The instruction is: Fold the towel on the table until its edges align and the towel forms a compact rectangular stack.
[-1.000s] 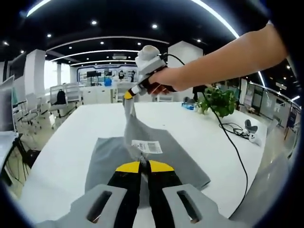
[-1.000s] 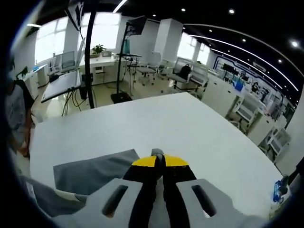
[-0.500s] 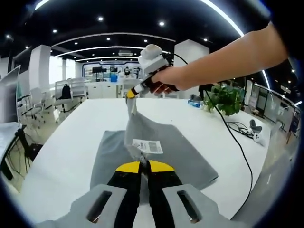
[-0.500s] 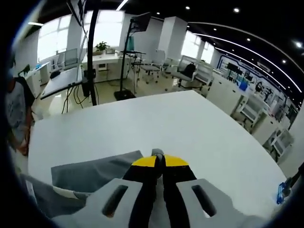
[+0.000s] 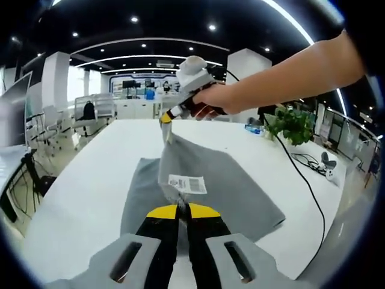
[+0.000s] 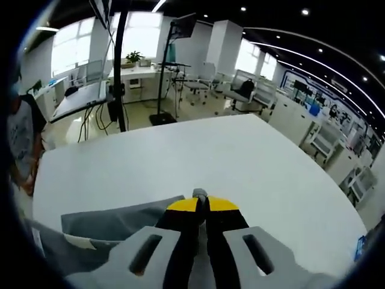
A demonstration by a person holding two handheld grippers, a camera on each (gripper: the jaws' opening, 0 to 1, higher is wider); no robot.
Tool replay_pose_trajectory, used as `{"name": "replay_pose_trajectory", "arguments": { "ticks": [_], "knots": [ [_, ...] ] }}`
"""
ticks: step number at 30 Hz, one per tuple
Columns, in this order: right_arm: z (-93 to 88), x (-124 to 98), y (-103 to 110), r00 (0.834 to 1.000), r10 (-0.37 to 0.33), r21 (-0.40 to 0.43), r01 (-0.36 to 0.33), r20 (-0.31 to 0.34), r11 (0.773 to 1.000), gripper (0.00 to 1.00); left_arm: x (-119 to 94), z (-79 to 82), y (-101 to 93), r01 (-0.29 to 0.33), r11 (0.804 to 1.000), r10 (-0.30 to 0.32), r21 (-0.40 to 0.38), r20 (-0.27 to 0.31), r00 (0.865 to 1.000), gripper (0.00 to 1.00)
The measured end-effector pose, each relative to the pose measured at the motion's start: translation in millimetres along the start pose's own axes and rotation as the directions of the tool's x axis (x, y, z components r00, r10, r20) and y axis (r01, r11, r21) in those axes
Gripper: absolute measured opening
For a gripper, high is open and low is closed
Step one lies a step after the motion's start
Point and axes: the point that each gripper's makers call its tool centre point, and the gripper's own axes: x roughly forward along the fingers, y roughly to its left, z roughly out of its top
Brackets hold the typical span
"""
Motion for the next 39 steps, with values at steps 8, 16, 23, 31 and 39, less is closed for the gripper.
{"name": "replay_pose_trajectory", "arguments": {
  "ticks": [8, 16, 23, 31, 39],
  "knots": [
    [-3.7, 13.4, 9.1, 1.000, 0.018, 0.003, -0.018, 0.000, 1.000, 0.01, 4.3, -12.2, 15.9, -0.029, 0.999, 0.028, -0.038, -0.016, 0.999, 0.04],
    [-8.6, 37.4, 22.7, 0.999, 0.037, 0.000, -0.037, -0.009, 0.999, 0.01, 6.6, -25.2, 21.0, -0.037, 0.998, 0.036, -0.047, -0.035, 0.999, 0.04],
    [-17.1, 54.1, 31.6, 0.999, 0.042, 0.003, -0.042, -0.024, 0.999, 0.01, 9.0, -35.9, 28.1, -0.051, 0.997, 0.047, -0.061, -0.059, 0.997, 0.04],
    [-32.6, 60.1, 39.7, 0.998, 0.039, -0.004, -0.040, -0.054, 0.999, 0.02, 19.0, -60.5, 40.0, -0.073, 0.995, 0.065, -0.063, -0.112, 0.992, 0.05],
    [-41.2, 78.8, 43.9, 0.996, 0.040, -0.021, -0.042, -0.085, 0.999, 0.02, 23.8, -74.9, 47.4, -0.083, 0.994, 0.070, -0.077, -0.149, 0.986, 0.05]
  ]
}}
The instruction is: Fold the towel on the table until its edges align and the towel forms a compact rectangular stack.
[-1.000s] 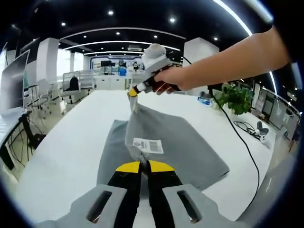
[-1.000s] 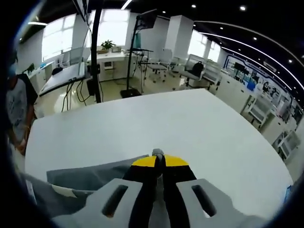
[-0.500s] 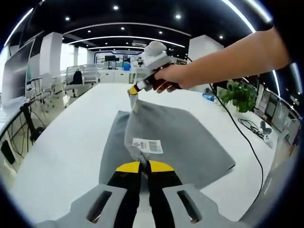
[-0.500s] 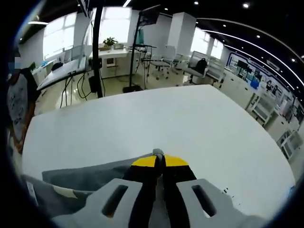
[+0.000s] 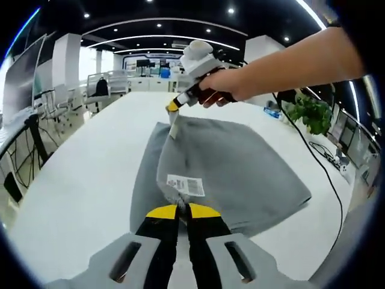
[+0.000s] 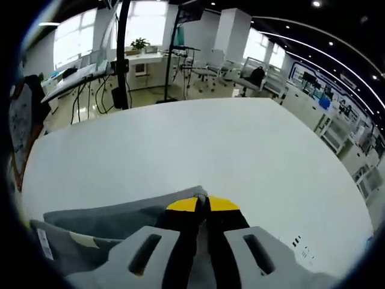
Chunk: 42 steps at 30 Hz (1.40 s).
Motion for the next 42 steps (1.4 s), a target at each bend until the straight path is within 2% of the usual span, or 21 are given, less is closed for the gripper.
{"name": "replay_pose_trajectory", "arguments": {
  "ticks": [2, 4, 5, 8, 11, 16, 19, 21, 23, 28, 33, 42],
  "knots": [
    [-1.1, 7.9, 2.3, 1.000, 0.004, -0.011, -0.004, -0.007, 1.000, 0.03, 1.9, -4.8, 2.6, -0.002, 1.000, 0.002, -0.002, -0.008, 1.000, 0.05],
    [-5.0, 5.1, 5.4, 1.000, 0.012, -0.010, -0.012, -0.014, 1.000, 0.03, 3.5, -9.9, 3.3, -0.001, 1.000, 0.001, -0.004, -0.020, 1.000, 0.05],
    [-7.6, 10.3, 8.5, 1.000, 0.020, 0.006, -0.020, -0.019, 1.000, 0.03, 4.9, -14.5, 3.3, 0.003, 1.000, -0.003, -0.015, -0.042, 0.999, 0.06],
    [-8.5, 17.3, 11.7, 0.999, 0.023, 0.011, -0.023, -0.026, 1.000, 0.05, 6.3, -15.4, 5.4, 0.002, 1.000, -0.002, -0.018, -0.041, 0.999, 0.06],
    [-5.3, 13.6, 18.1, 0.999, 0.042, 0.042, -0.041, -0.011, 0.998, 0.06, 6.3, -18.3, 4.2, 0.001, 1.000, -0.003, -0.029, -0.056, 0.998, 0.08],
    [-2.5, 11.5, 20.4, 0.999, 0.047, 0.062, -0.047, 0.004, 0.997, 0.09, 4.4, -22.5, 9.9, -0.026, 1.000, 0.026, 0.006, -0.069, 0.997, 0.14],
    [-2.4, 7.8, 23.5, 0.998, 0.063, 0.074, -0.064, 0.012, 0.995, 0.12, 0.1, -28.0, 13.6, -0.037, 0.999, 0.037, 0.003, -0.082, 0.996, 0.14],
    [-2.9, 5.4, 22.6, 0.998, 0.060, 0.067, -0.061, 0.023, 0.996, 0.14, -4.1, -29.4, 19.3, -0.061, 0.997, 0.065, 0.044, -0.086, 0.994, 0.14],
    [-3.7, 0.4, 20.6, 0.998, 0.055, 0.066, -0.057, 0.030, 0.996, 0.16, -5.4, -30.2, 21.7, -0.069, 0.997, 0.073, 0.043, -0.091, 0.993, 0.14],
    [-7.7, -12.9, 12.6, 0.999, 0.045, 0.073, -0.047, 0.025, 0.996, 0.15, -10.5, -21.3, 28.6, -0.083, 0.995, 0.088, 0.064, -0.077, 0.993, 0.14],
    [-10.4, -25.1, -1.5, 0.999, 0.031, 0.078, -0.033, 0.036, 0.996, 0.16, -16.8, -11.2, 24.1, -0.079, 0.994, 0.084, 0.074, -0.061, 0.995, 0.14],
    [-15.0, -58.8, -23.8, 0.999, 0.008, 0.090, -0.012, 0.046, 0.996, 0.17, -20.3, 3.9, -0.1, -0.047, 0.993, 0.051, 0.107, -0.033, 0.998, 0.14]
  ]
}}
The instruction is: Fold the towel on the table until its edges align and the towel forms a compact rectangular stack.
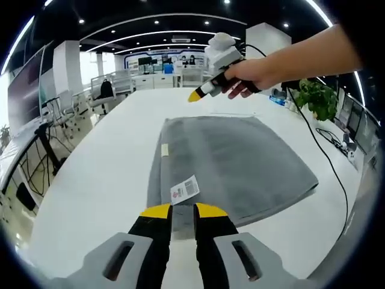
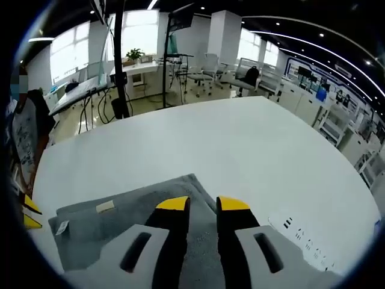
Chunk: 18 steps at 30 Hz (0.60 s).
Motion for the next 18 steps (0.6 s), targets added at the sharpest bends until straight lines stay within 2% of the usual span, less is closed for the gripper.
{"name": "replay_pose_trajectory", "arguments": {
  "ticks": [9, 11, 14, 18],
  "knots": [
    [2.2, -26.5, -16.9, 1.000, -0.027, 0.013, 0.027, 0.011, 1.000, 0.17, -6.6, 18.3, -16.9, 0.021, 0.999, -0.022, 0.028, 0.020, 1.000, 0.14],
    [-0.5, -27.6, -21.5, 1.000, -0.022, 0.013, 0.022, 0.003, 1.000, 0.18, -8.0, 24.5, -19.4, 0.019, 0.999, -0.020, 0.038, 0.038, 0.999, 0.14],
    [-9.4, -40.7, -25.6, 1.000, -0.021, -0.022, 0.021, -0.016, 1.000, 0.18, -11.3, 32.0, -28.5, 0.030, 0.998, -0.033, 0.050, 0.048, 0.998, 0.14],
    [-15.6, -54.6, -34.5, 0.999, -0.030, -0.029, 0.029, -0.025, 0.999, 0.18, -14.5, 43.6, -36.6, 0.037, 0.997, -0.041, 0.067, 0.061, 0.997, 0.15]
  ]
}}
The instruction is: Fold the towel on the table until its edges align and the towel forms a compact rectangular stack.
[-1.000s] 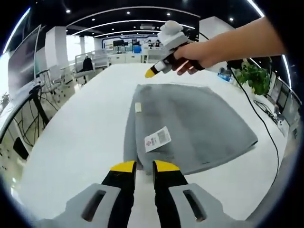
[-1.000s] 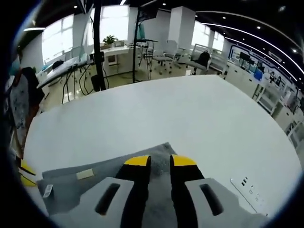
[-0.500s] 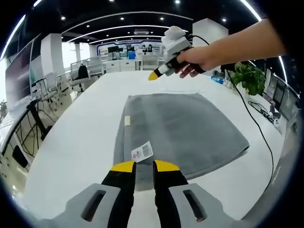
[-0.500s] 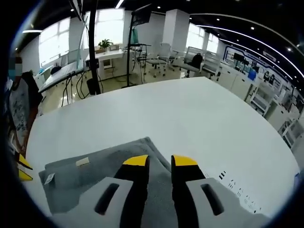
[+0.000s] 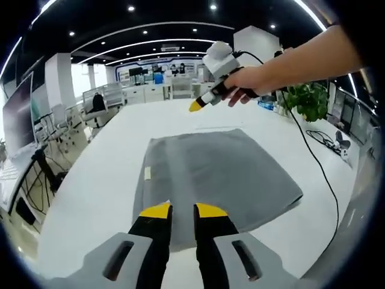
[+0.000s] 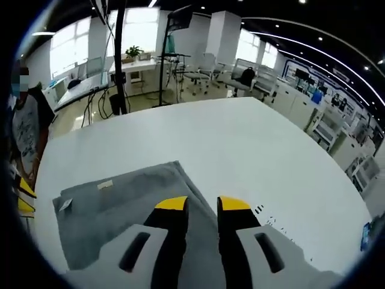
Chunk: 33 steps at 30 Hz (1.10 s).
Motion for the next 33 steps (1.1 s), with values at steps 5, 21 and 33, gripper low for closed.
{"name": "replay_pose_trajectory", "arguments": {
  "ticks": [5, 21, 33],
  "knots": [
    [-6.7, -14.5, -11.0, 1.000, -0.007, 0.032, 0.007, -0.001, 0.999, 0.21, -1.8, 14.4, -13.1, 0.019, 0.999, -0.020, 0.028, 0.021, 1.000, 0.15],
    [-23.4, -73.3, -56.7, 0.997, -0.078, 0.080, 0.077, 0.006, 0.994, 0.18, 3.1, 62.5, -65.8, 0.090, 0.995, -0.093, 0.045, 0.082, 0.992, 0.16],
    [-30.6, -104.9, -85.7, 0.993, -0.121, 0.108, 0.119, 0.013, 0.987, 0.19, 1.9, 76.5, -101.0, 0.137, 0.989, -0.141, 0.047, 0.105, 0.984, 0.21]
  ]
}}
